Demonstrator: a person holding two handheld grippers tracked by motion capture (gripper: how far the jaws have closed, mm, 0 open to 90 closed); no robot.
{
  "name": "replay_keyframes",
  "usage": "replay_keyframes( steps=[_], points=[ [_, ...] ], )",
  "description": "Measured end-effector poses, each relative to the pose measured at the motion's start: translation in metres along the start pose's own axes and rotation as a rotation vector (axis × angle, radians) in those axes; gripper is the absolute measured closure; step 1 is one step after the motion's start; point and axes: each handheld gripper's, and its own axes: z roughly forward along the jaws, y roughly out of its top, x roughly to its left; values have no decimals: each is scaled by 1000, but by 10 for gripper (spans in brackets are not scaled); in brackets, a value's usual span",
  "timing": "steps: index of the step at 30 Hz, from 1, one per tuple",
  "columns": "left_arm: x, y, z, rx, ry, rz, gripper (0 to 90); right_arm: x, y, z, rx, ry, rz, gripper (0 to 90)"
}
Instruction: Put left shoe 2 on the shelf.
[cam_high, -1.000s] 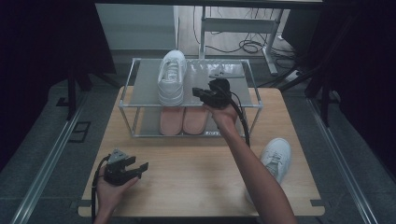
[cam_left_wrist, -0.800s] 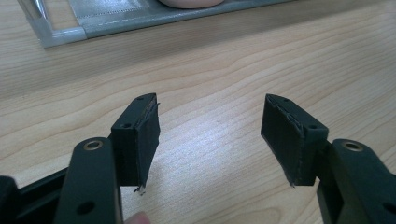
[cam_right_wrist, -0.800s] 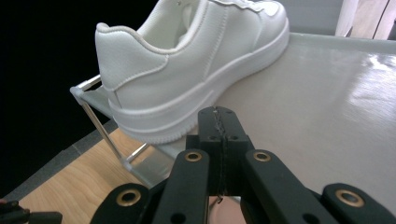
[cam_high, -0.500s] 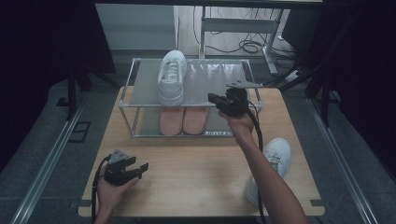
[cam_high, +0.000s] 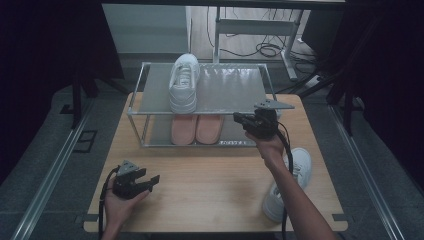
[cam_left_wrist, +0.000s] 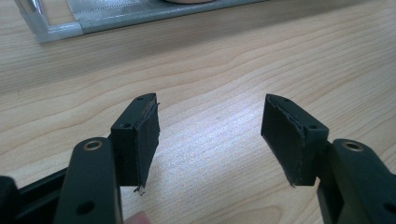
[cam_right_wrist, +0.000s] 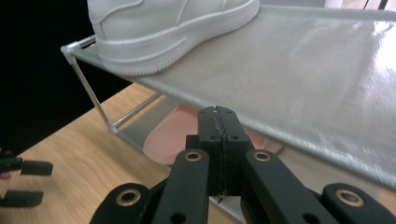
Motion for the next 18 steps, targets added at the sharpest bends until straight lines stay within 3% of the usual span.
replay_keyframes(
  steps=[11, 18],
  points=[
    [-1, -1, 3, 10, -1, 2, 369, -15, -28, -18, 24, -15, 9, 898],
    [-2, -1, 3, 10, -2, 1, 369, -19, -47, -34, 55, -19, -12, 897]
  ],
)
